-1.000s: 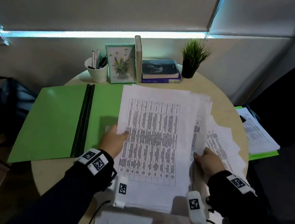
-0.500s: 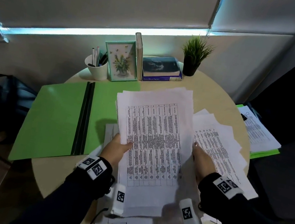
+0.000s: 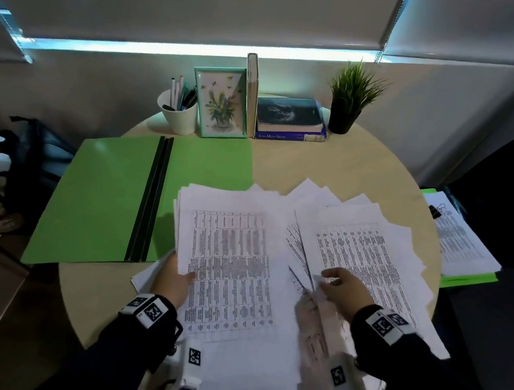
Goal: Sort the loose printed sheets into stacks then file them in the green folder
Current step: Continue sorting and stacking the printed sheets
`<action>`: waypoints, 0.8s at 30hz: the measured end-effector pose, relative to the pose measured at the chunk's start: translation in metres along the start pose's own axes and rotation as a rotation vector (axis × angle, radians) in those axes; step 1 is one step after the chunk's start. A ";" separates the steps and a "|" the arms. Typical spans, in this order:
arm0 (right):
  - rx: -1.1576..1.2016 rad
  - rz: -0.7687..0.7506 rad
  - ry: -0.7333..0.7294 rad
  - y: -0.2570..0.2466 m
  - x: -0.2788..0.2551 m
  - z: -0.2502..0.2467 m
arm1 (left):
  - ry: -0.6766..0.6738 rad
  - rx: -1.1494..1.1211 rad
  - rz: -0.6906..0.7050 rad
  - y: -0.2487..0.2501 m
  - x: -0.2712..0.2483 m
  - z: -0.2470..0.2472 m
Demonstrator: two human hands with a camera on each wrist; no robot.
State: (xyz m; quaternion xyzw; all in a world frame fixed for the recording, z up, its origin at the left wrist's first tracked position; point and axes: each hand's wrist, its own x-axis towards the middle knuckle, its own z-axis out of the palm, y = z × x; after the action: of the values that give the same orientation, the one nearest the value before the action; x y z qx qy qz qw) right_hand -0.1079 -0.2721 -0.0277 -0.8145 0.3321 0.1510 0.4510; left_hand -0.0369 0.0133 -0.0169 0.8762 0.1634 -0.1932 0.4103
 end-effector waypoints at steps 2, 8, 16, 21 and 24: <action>-0.051 0.059 0.072 0.015 0.010 -0.022 | 0.018 0.035 -0.045 -0.012 0.003 -0.008; -0.322 0.240 0.360 0.059 0.036 -0.079 | 0.014 0.123 -0.117 -0.045 0.009 -0.013; -0.315 0.320 0.261 0.078 0.052 -0.093 | 0.076 0.122 -0.130 -0.050 0.003 -0.004; -0.350 0.206 0.252 0.069 0.058 -0.097 | 0.122 0.108 -0.141 -0.052 0.002 -0.003; -0.460 0.152 0.182 0.055 0.057 -0.103 | 0.183 0.073 -0.159 -0.054 0.000 -0.003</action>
State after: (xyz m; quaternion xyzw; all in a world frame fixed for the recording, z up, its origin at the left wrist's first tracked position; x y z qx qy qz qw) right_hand -0.1088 -0.4016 -0.0370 -0.8787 0.3884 0.1822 0.2095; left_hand -0.0601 0.0485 -0.0502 0.8887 0.2622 -0.1501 0.3450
